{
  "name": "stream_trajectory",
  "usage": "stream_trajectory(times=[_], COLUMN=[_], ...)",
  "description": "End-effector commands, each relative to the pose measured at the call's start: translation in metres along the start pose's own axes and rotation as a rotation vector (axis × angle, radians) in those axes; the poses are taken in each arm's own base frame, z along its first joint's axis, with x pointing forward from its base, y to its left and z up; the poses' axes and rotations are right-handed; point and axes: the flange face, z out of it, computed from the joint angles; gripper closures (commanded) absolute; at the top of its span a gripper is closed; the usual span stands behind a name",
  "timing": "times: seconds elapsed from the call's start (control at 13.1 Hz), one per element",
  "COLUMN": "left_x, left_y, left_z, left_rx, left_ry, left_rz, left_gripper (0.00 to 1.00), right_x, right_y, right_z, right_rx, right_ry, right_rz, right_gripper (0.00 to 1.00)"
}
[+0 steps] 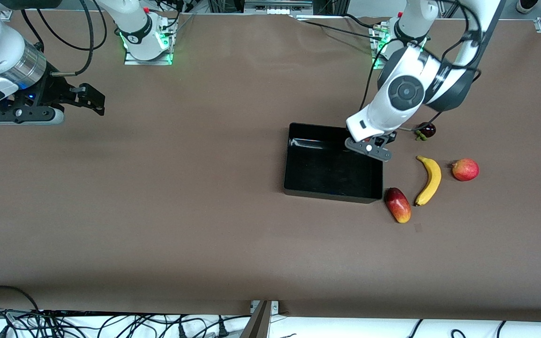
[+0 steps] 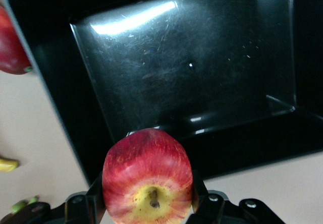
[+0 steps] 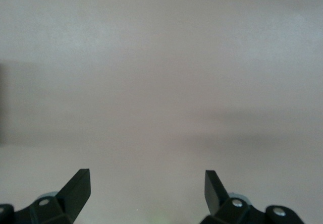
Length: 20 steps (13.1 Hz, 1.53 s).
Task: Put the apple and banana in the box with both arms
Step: 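Carry the red apple with the left gripper over the box and lower, then open the left gripper to drop the apple and lift away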
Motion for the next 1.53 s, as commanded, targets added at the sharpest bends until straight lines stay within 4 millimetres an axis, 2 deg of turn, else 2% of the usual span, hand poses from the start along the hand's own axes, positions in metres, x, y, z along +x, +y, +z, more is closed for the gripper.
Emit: stream_trajectory(times=[0.0, 0.23, 0.31, 0.38, 0.46, 0.54, 0.61, 0.77, 0.84, 0.92, 1.07, 1.3, 1.45], left_x=[0.007, -0.001, 0.001, 0.000, 0.000, 0.001, 0.001, 0.000, -0.001, -0.003, -0.003, -0.004, -0.003], left_y=[-0.006, 0.000, 0.002, 0.007, 0.007, 0.007, 0.006, 0.002, -0.005, -0.016, -0.061, -0.143, -0.195], left_z=[0.040, 0.091, 0.099, 0.108, 0.113, 0.109, 0.098, 0.065, 0.036, 0.007, -0.031, -0.041, -0.032], left_rx=[-0.037, -0.053, -0.061, -0.064, -0.065, -0.064, -0.057, -0.035, -0.016, 0.006, 0.028, 0.036, 0.071], left_ry=[0.035, 0.031, 0.035, 0.023, 0.017, 0.021, 0.033, 0.029, 0.020, -0.010, -0.070, -0.059, -0.026], left_rz=[-0.040, -0.050, -0.048, -0.041, -0.042, -0.049, -0.061, -0.078, -0.091, -0.112, -0.162, -0.016, 0.079], left_gripper=[1.00, 1.00, 1.00, 0.95, 0.80, 0.13, 0.00, 0.00, 0.00, 0.00, 0.00, 0.00, 0.00], right_x=[0.007, 0.009, 0.010, 0.010, 0.011, 0.011, 0.011, 0.011, 0.011, 0.011, 0.011, 0.011, 0.011], right_y=[0.009, 0.007, 0.008, 0.007, 0.006, 0.006, 0.006, 0.006, 0.006, 0.006, 0.006, 0.006, 0.006], right_z=[-0.005, -0.001, -0.002, -0.003, -0.003, -0.003, -0.003, -0.003, -0.003, -0.003, -0.003, -0.003, -0.003], right_rx=[-0.008, -0.010, -0.008, -0.006, -0.006, -0.005, -0.006, -0.006, -0.006, -0.006, -0.004, -0.006, -0.004], right_ry=[0.023, 0.017, 0.025, 0.034, 0.037, 0.040, 0.038, 0.038, 0.038, 0.038, 0.040, 0.038, 0.038], right_rz=[0.013, 0.010, 0.007, 0.006, 0.004, 0.004, 0.003, 0.001, 0.003, 0.003, 0.001, 0.001, 0.001], right_gripper=[0.00, 0.00, 0.00, 0.00, 0.00, 0.00, 0.00, 0.00, 0.00, 0.00, 0.00, 0.00, 0.00])
